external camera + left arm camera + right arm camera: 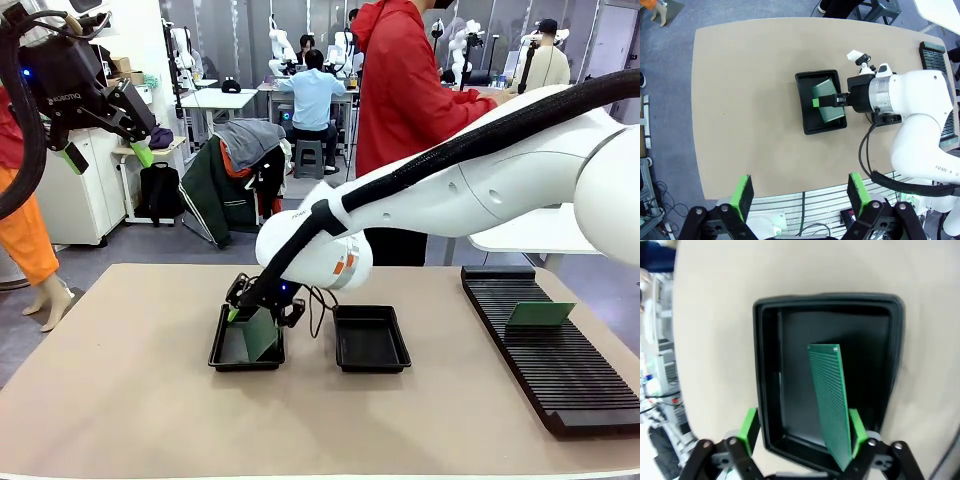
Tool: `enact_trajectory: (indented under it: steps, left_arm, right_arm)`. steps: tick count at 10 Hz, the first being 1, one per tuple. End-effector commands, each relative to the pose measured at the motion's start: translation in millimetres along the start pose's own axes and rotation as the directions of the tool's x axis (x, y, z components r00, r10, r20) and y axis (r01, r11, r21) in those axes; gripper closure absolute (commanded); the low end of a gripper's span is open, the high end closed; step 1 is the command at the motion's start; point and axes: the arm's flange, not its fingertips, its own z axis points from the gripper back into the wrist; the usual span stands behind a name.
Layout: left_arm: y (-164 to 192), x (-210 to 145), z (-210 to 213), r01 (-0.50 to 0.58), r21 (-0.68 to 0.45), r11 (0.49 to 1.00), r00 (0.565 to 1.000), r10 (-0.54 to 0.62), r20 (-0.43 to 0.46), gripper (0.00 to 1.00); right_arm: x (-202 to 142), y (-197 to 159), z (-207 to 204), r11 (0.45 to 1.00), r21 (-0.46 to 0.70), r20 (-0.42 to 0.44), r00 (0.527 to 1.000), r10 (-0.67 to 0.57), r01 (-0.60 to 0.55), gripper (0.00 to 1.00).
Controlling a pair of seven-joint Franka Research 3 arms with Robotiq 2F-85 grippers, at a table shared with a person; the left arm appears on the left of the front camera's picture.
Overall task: Inspect and transfer BCBs to ESD trays.
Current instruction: Pick up the Blank PCB from the PCB Rack and place it in the left ESD tray.
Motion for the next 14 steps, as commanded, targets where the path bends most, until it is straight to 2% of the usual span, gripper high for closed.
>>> enact_trajectory:
  steps: [1,4,7,13,14]
  left_arm:
    - [1,-1,-1,-0.007,0.004,1.0,1.0,0.007,0.0,0.0]
    - [1,-1,-1,-0.007,0.004,1.0,1.0,0.007,0.0,0.0]
    - [1,-1,-1,-0.007,0.004,1.0,1.0,0.007,0.0,0.0]
    - [1,-1,-1,-0.007,0.004,1.0,1.0,0.007,0.0,0.0]
    - [1,-1,-1,-0.007,0.004,1.0,1.0,0.007,0.0,0.0]
  right_arm:
    - [25,53,8,0.991,-0.129,-0.056,0.998,0.021,-0.028,0.0]
    - [34,84,29,0.954,-0.292,-0.053,0.997,0.053,-0.066,0.0]
    - [26,95,59,0.921,-0.385,-0.054,0.997,0.051,-0.068,0.0]
    - [14,82,80,0.9,-0.435,-0.017,1.0,0.013,-0.019,0.0]
    - [22,92,75,0.914,-0.399,-0.072,0.996,0.044,-0.069,0.0]
